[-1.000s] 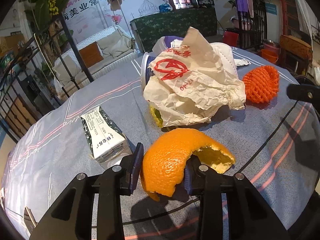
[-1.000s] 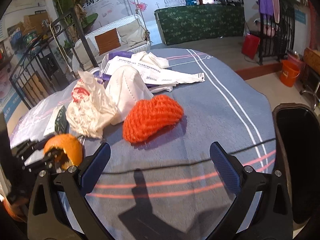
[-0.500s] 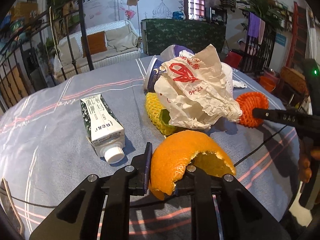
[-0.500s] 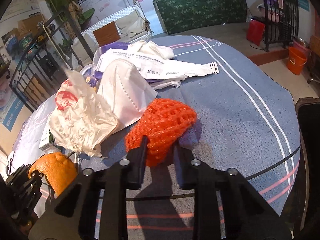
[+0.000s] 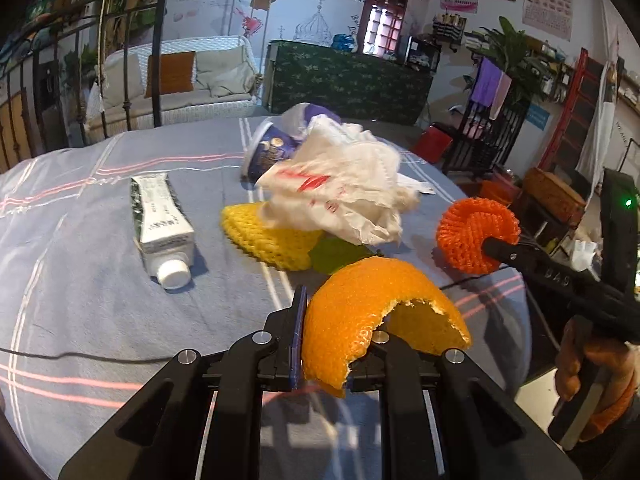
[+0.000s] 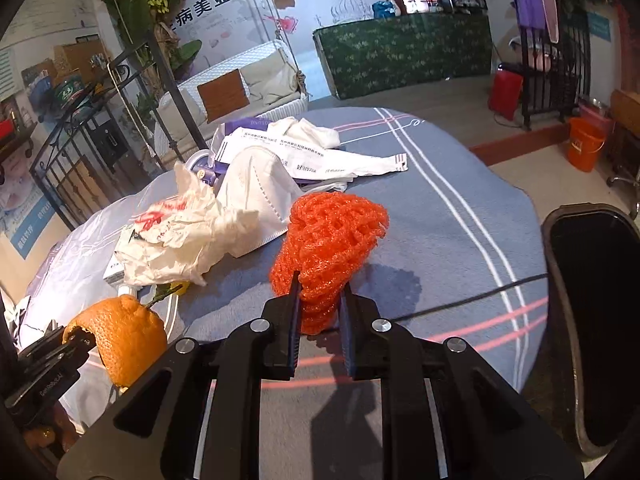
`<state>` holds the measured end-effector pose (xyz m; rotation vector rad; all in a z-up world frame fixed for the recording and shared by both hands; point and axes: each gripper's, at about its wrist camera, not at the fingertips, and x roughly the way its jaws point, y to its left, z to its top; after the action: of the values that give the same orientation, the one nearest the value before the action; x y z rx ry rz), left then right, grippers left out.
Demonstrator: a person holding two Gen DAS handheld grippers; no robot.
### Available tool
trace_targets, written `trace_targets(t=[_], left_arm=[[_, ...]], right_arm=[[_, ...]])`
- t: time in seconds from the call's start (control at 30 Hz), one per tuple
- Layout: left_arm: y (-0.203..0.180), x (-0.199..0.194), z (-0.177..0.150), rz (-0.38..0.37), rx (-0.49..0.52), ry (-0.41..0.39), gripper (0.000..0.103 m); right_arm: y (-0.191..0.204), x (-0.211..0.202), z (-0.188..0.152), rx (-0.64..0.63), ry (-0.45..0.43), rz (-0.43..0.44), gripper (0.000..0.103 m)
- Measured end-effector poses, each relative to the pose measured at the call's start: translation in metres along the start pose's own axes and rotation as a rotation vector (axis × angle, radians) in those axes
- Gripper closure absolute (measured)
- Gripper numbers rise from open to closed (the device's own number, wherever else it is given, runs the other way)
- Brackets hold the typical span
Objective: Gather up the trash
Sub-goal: 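Grasp the orange peel with the left tool while the right tool grasps the orange foam net, then carry both items over the black bin and open both tools to drop them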
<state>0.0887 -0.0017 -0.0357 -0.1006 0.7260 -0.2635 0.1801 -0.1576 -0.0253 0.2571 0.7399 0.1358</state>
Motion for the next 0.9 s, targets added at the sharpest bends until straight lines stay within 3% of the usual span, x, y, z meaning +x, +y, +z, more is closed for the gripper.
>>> trace_targets(t=[0.07, 0.37, 0.5, 0.6, 0.77, 0.9], left_arm=[[-0.009, 0.000, -0.002, -0.058, -0.016, 0.006, 0.088], [-0.058, 0.011, 0.004, -0.174, 0.073, 0.000, 0.088], [-0.089, 0.017, 0.010, -0.246, 0.125, -0.021, 0.088], [-0.112, 0.023, 0.016, -0.294, 0.170, -0.028, 0.088], [-0.149, 0.035, 0.018, -0.366, 0.237, -0.019, 0.088], [-0.178, 0.048, 0.016, -0.419, 0.281, 0.015, 0.088]], right_arm=[[-0.006, -0.007, -0.004, 0.006, -0.007, -0.013, 0.086], [-0.051, -0.049, -0.015, 0.041, -0.083, -0.144, 0.086], [-0.088, -0.072, -0.015, 0.089, -0.125, -0.240, 0.086], [-0.125, -0.092, -0.018, 0.133, -0.158, -0.370, 0.086], [-0.184, -0.105, -0.034, 0.221, -0.119, -0.510, 0.086], [-0.214, -0.097, -0.051, 0.277, -0.051, -0.532, 0.084]])
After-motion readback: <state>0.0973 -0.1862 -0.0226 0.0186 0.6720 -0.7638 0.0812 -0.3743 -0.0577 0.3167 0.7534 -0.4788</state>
